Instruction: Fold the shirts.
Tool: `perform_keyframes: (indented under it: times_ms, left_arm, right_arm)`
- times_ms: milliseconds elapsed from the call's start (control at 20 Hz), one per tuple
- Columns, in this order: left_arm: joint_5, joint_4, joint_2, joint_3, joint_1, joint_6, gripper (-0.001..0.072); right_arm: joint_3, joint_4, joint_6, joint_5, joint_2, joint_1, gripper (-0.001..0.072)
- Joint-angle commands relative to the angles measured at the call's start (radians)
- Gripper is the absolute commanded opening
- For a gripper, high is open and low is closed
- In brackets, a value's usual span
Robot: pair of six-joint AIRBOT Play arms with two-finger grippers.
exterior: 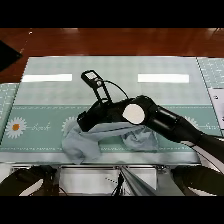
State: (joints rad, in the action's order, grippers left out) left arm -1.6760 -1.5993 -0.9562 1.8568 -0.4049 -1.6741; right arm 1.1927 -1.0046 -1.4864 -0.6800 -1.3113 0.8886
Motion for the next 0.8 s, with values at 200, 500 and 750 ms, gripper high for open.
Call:
perform_keyframes:
  times_ms: [200,500,750]
  left_arm:
    - [-0.019,0.034,0.025,-0.315,0.0,0.012,0.0719]
    - [0.157,0.055,0.227,-0.929,0.09,-0.029,0.0709]
    - [0.219,0.245,0.293,-1.229,0.423,0.134,0.0583]
  right_arm:
    - [0.0,-0.632,-0.002,-0.473,0.311,-0.441,0.0444]
    - [-0.052,-0.645,0.024,-0.534,0.468,-1.047,0.0494]
    - [-0.301,-0.343,0.068,-0.434,0.47,-1.235,0.0558]
